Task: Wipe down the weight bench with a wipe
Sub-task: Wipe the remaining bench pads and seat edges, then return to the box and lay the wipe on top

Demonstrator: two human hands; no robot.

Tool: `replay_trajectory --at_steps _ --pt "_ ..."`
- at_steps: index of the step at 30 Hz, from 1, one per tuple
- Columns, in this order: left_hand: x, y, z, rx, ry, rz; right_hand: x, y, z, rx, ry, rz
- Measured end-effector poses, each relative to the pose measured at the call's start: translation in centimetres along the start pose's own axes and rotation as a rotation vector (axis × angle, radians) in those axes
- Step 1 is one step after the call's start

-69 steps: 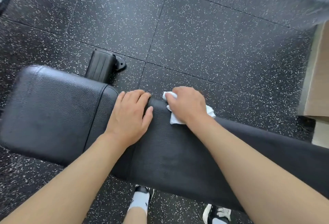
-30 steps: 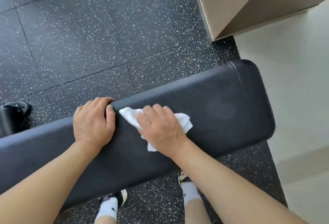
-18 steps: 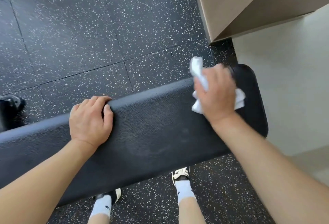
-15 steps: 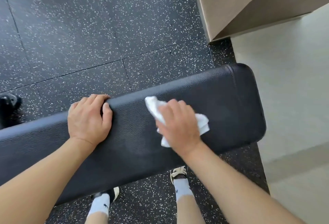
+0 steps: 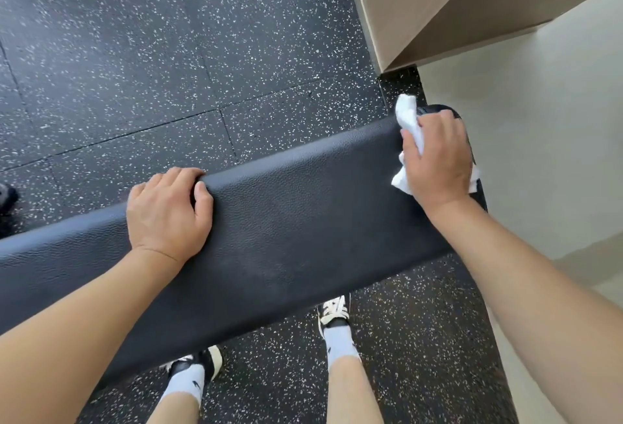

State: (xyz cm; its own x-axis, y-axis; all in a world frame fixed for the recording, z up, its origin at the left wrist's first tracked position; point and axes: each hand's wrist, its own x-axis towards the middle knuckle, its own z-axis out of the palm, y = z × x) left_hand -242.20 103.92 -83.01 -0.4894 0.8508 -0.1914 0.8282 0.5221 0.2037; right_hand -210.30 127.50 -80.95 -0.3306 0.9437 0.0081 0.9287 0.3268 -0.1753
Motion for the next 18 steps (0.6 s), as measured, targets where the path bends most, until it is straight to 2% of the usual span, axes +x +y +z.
replay_trajectory --at_steps 2,4,6,9,11,14,18 --pt "0.0 -0.1 0.0 0.001 0.002 0.005 -1.8 -2.3 1.0 0.035 0.049 0.104" --pt "0.0 -0.1 -0.1 0.005 -0.016 0.007 -5.1 -7.1 1.8 0.044 0.077 0.083" --pt "0.1 0.0 -0.4 0.025 -0.066 0.007 -9.5 -12.6 3.0 0.078 0.057 -0.059" --pt "0.3 -0.1 -1.5 0.045 -0.183 0.02 -15.8 -20.3 3.6 0.115 -0.062 -0.322" --pt "0.5 -0.3 -2.8 0.016 -0.299 0.018 -17.9 -23.1 3.0 0.147 -0.181 -0.429" --pt "0.7 -0.7 -5.5 -0.052 -0.448 0.02 -18.2 -23.0 1.2 0.187 -0.273 -0.334" --pt "-1.3 -1.7 -12.1 -0.134 -0.359 0.047 -16.8 -22.0 -4.7 0.295 -0.296 -0.143"
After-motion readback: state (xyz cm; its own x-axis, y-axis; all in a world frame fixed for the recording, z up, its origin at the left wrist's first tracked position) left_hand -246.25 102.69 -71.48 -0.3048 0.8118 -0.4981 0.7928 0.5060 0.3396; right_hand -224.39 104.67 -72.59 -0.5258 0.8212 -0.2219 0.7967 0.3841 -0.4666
